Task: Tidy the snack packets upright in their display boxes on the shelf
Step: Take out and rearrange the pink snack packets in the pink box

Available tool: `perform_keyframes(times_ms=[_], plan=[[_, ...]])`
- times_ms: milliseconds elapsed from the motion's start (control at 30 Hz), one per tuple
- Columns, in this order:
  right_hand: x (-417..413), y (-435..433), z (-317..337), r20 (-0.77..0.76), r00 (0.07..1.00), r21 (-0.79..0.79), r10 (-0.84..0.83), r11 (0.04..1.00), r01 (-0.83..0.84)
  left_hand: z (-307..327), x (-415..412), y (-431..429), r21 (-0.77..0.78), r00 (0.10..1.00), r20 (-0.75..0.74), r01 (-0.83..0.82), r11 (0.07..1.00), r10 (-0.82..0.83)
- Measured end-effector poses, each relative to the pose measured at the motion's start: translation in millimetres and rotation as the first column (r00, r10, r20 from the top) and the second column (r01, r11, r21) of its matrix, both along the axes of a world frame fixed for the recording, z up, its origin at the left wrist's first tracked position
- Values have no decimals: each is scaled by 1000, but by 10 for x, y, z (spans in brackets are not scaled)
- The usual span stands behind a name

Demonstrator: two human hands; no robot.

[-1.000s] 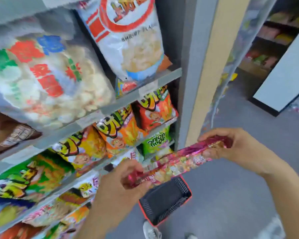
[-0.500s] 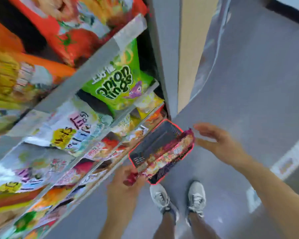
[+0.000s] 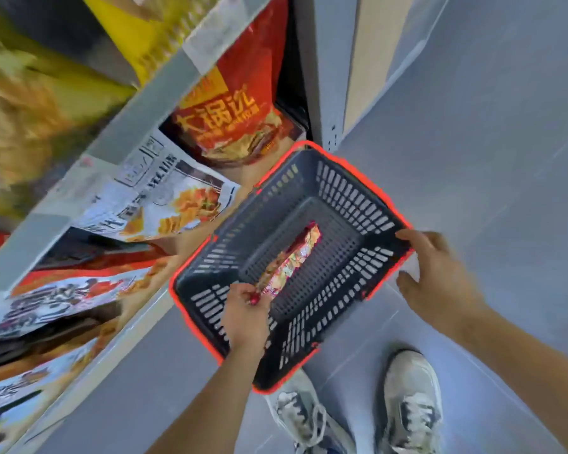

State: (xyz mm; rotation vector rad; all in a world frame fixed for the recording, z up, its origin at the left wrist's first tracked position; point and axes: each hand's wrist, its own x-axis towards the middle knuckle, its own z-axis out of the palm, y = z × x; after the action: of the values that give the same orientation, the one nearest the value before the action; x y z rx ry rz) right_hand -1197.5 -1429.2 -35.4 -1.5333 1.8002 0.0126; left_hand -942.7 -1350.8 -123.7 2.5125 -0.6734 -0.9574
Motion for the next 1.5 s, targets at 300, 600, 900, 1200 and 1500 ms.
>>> perform_keyframes(times_ms=[300,600,900,1200,1500], plan=[[-37,-27,-262,-161,973,-199,163,961,-194,-773,58,-73,-1,987,-149,-67,998,66],[186,100,1220,114,991,-30,65,998,-62,1248,126,226,38,977,-120,181,983,-175],[367,138,4240,287,938,-303,195,947,-104,5088,145,244,-320,939,59,338,885,-338],[583,24,6770,473,772,-659,424,752,-9,8047,183,288,-486,735,578,659,574,-355],[1403,-197,8558,406,625,-894,667,432,121,9912,899,205,-393,448,893,828,399,-50]])
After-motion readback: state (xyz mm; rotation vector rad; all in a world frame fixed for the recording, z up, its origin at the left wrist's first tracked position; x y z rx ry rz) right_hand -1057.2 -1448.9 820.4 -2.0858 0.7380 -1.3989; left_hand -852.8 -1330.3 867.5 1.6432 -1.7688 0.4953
